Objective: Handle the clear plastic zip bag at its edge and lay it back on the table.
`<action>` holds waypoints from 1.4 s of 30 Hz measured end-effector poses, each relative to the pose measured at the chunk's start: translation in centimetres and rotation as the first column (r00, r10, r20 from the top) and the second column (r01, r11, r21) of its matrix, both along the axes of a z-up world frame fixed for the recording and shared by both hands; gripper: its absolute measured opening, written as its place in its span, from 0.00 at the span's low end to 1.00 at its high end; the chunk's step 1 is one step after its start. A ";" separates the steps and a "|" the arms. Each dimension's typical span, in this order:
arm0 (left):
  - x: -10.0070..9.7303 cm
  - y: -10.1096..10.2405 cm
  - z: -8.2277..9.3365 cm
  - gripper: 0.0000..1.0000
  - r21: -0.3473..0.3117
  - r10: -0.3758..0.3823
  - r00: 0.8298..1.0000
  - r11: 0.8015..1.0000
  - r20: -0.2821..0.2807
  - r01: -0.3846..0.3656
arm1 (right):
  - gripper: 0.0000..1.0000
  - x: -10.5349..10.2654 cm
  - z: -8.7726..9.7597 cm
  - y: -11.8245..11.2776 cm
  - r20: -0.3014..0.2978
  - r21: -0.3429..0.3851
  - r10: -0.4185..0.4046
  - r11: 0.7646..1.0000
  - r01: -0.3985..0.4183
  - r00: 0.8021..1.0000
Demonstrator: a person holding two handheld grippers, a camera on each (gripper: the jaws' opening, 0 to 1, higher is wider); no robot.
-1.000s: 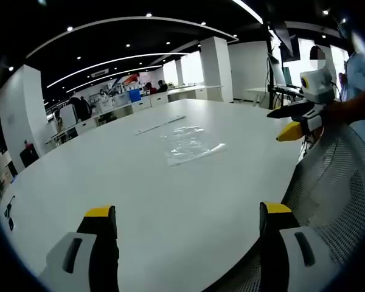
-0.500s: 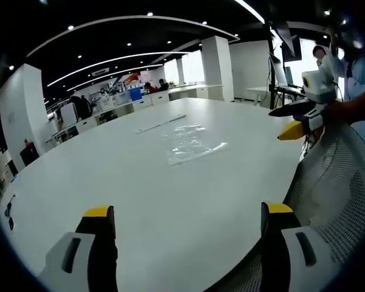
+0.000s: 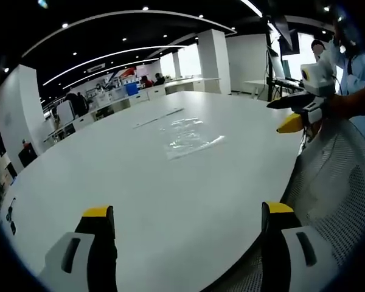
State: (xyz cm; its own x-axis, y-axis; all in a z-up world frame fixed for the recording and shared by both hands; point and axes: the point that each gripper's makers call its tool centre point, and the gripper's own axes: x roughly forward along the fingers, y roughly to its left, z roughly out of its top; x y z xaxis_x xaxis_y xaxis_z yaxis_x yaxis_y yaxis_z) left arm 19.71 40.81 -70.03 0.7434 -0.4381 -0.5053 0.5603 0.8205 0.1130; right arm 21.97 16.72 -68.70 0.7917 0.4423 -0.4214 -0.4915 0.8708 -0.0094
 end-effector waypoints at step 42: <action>1.4 -1.2 0.6 0.99 -0.047 -0.055 0.997 0.997 -0.052 0.053 | 0.89 3.5 0.8 2.9 -0.058 -0.123 0.227 0.965 -0.232 0.972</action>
